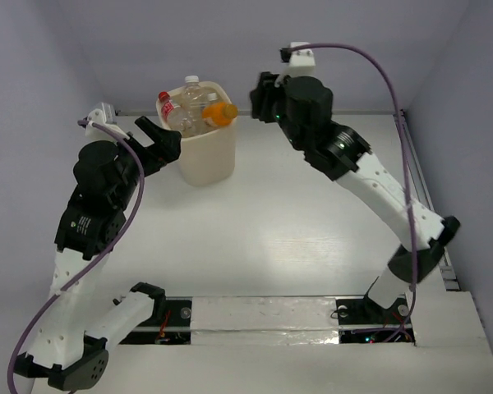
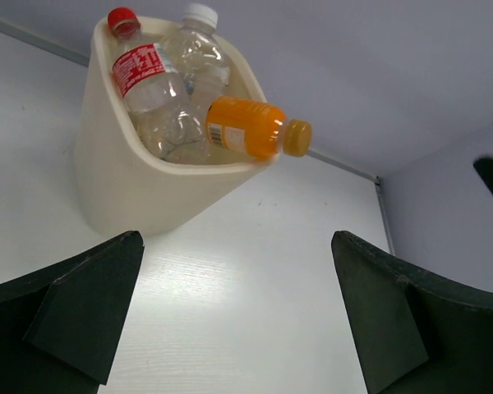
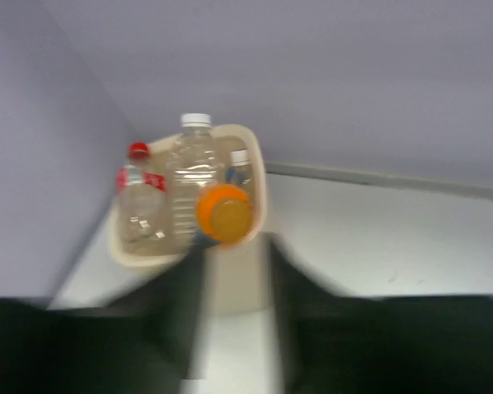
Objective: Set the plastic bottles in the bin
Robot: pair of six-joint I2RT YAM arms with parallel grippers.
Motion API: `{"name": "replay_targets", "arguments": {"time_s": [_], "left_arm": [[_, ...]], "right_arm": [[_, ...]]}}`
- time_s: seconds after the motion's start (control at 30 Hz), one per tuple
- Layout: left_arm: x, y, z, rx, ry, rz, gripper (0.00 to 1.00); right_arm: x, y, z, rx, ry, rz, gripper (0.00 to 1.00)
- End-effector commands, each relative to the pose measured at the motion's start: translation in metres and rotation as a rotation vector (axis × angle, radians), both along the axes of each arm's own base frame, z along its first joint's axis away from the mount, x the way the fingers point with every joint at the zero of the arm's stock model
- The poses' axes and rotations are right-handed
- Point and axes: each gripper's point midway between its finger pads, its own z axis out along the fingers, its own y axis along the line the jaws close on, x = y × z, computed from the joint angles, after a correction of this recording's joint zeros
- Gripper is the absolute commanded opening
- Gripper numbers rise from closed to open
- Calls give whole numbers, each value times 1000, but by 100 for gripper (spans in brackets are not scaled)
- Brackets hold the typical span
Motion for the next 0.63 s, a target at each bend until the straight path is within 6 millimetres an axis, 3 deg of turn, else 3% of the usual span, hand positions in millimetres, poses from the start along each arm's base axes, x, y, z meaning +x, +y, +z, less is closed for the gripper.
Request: {"name": "replay_targets", "arguments": {"time_s": [0.0,0.03,0.07,0.1,0.13,0.17,0.2,0.27,0.3,0.33,0.43,0.6], "left_arm": [[-20,3,57,-56,-144,-19,99],[-23,5,64,-58,-157,-16,99],[-30,8,78,-57,-187,-14,99],[-34,9,84,-58,-199,-14,99],[-37,11,90,-58,-211,-8,99],[-43,14,98,-59,-230,-7,99],[-49,16,103,-61,-245,-5,99],[-56,18,108,-63,-263,-7,99],[-60,19,111,-68,-274,-9,99],[-62,18,112,-70,-279,-15,99],[-62,12,113,-71,-293,-48,99],[-50,1,102,-78,-260,-88,99]], "right_arm": [[-55,-61,70,241,-123,-6,8],[-68,-75,75,270,-139,-4,1],[-75,-83,62,272,-126,-9,0],[-87,-98,66,296,-140,-15,0],[-114,-132,85,361,-188,-26,0],[-118,-144,67,355,-160,-61,1],[-128,-159,65,370,-162,-82,5],[-154,-197,61,412,-166,-115,25],[-156,-206,47,399,-145,-155,40],[-161,-215,42,405,-137,-173,67],[-172,-239,18,403,-91,-238,96],[-174,-243,9,394,-68,-245,100]]}}
